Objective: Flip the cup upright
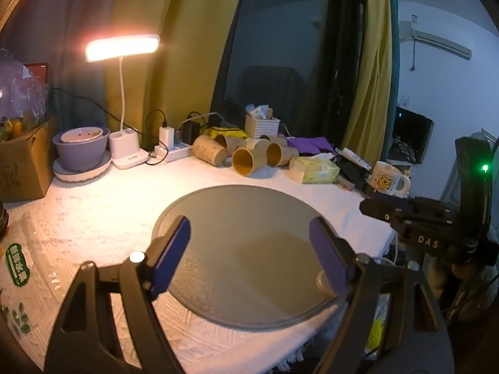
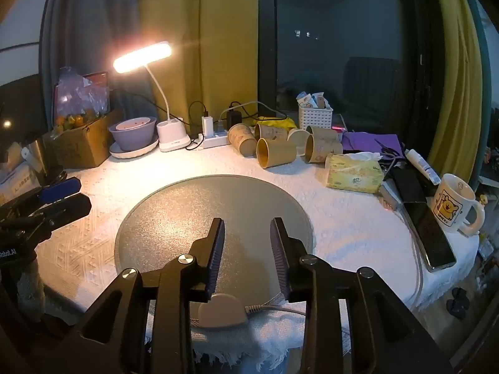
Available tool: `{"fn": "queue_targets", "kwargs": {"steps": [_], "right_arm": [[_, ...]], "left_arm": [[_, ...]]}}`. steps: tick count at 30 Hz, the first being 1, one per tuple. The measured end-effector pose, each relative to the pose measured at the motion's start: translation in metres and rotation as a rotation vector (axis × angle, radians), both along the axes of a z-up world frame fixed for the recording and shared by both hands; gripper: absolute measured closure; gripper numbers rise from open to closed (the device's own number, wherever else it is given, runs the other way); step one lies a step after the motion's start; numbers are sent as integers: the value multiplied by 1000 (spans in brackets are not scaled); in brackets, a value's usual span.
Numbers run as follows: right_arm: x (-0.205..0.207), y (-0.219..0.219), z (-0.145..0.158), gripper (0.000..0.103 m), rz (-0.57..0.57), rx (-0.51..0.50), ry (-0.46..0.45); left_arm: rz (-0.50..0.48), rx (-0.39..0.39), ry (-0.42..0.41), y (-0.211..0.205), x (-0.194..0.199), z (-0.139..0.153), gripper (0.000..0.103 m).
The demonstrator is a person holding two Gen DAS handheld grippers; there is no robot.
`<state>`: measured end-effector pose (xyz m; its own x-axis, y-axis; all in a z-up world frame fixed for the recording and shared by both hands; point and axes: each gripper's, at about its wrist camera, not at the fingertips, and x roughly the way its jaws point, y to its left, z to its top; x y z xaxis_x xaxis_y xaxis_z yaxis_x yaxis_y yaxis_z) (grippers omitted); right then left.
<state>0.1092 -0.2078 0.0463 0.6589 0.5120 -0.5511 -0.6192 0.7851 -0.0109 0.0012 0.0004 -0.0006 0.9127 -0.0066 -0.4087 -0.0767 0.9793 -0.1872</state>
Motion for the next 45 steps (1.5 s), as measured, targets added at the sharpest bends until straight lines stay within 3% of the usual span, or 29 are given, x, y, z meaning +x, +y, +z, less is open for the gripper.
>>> {"fn": "queue_targets", "kwargs": {"steps": [45], "right_arm": [[2, -9, -4, 70, -17, 16, 13]], "left_arm": [[-25, 17, 20, -13, 10, -2, 23]]}}
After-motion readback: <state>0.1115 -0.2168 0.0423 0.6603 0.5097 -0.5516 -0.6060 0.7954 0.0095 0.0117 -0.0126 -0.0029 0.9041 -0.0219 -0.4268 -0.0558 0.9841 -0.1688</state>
